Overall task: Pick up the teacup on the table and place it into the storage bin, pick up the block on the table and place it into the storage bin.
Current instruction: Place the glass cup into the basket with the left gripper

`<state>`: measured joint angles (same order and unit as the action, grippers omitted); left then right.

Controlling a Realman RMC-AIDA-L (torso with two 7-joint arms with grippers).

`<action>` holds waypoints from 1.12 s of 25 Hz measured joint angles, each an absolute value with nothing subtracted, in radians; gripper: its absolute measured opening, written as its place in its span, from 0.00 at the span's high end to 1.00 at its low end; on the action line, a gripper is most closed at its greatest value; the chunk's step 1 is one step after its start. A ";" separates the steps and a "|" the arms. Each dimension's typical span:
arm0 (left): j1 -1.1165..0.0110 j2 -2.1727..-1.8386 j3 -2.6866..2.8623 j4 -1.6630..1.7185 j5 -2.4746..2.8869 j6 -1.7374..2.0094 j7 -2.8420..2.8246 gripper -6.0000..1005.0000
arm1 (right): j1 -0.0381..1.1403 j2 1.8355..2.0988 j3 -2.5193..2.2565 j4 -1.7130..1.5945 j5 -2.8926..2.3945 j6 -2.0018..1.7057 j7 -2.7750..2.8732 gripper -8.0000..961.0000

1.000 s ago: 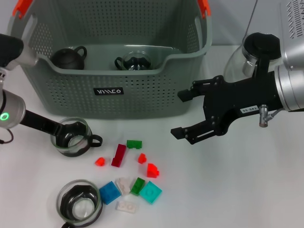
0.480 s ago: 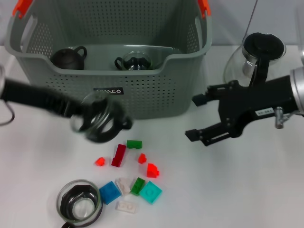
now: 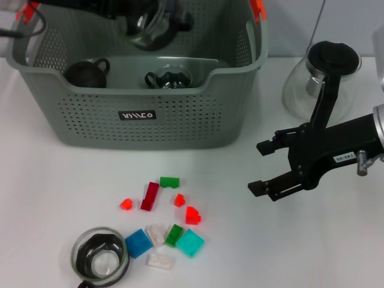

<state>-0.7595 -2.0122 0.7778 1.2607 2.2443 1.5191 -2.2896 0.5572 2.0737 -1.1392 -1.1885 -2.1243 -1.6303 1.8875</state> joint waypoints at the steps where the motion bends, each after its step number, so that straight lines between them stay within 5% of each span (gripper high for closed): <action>1: -0.784 -2.012 0.811 1.236 2.314 1.457 -2.309 0.94 | 0.559 2.076 -1.139 -1.188 -2.125 -1.631 1.889 0.02; 10: -0.982 -1.997 0.862 0.890 2.695 1.119 -2.371 0.93 | 0.581 2.084 -1.147 -1.170 -2.128 -1.640 1.914 0.02; 28: -1.009 -2.043 0.919 0.683 2.789 0.829 -2.371 0.92 | 0.624 2.081 -1.142 -1.111 -2.132 -1.619 1.905 0.02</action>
<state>-1.0091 -2.0430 0.9188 0.6830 2.7894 0.8290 -2.3711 0.6243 2.0813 -1.1421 -1.1110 -2.1320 -1.6191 1.9055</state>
